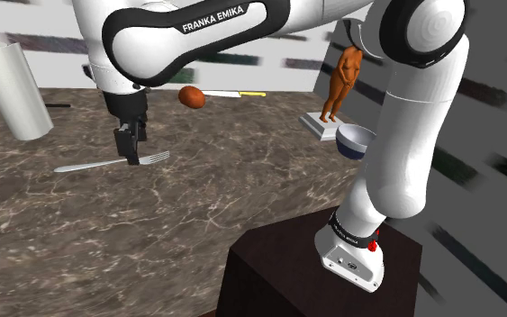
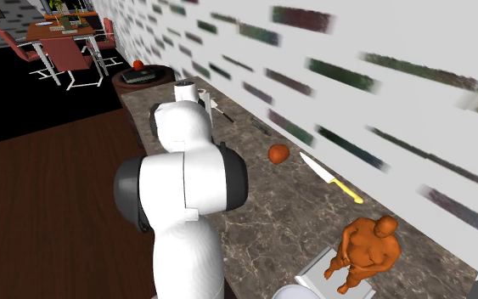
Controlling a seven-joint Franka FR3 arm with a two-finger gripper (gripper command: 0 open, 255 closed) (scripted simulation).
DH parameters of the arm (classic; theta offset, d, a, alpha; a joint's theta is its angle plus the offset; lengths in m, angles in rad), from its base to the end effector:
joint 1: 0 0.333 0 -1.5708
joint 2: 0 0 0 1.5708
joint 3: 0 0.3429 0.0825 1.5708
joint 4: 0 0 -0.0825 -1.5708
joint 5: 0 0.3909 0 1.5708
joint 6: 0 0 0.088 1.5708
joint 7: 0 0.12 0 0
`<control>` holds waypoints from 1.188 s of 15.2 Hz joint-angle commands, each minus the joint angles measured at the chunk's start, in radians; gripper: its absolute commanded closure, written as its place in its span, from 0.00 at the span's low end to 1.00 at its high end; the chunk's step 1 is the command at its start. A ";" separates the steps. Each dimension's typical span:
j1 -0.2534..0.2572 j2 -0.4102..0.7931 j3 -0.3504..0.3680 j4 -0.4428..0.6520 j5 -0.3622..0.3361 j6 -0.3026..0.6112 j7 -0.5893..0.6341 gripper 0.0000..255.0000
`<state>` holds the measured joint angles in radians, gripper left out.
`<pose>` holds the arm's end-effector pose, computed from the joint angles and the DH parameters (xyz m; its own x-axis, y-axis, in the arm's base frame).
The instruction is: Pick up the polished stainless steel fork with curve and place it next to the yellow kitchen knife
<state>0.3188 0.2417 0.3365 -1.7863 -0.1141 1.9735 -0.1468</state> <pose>0.5126 0.3661 0.4307 0.6660 0.7447 -0.0431 0.7458 -0.6660 0.0178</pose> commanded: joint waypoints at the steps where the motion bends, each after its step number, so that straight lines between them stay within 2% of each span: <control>1: 0.001 0.008 -0.001 -0.018 -0.004 0.025 0.003 0.00; 10: 0.001 0.014 -0.002 -0.031 -0.007 0.044 0.005 0.00; 11: 0.001 0.014 -0.002 -0.031 -0.007 0.044 0.005 1.00; 18: 0.000 0.015 -0.003 -0.030 -0.007 0.044 0.003 1.00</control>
<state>0.3208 0.2541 0.3369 -1.8150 -0.1193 2.0184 -0.1436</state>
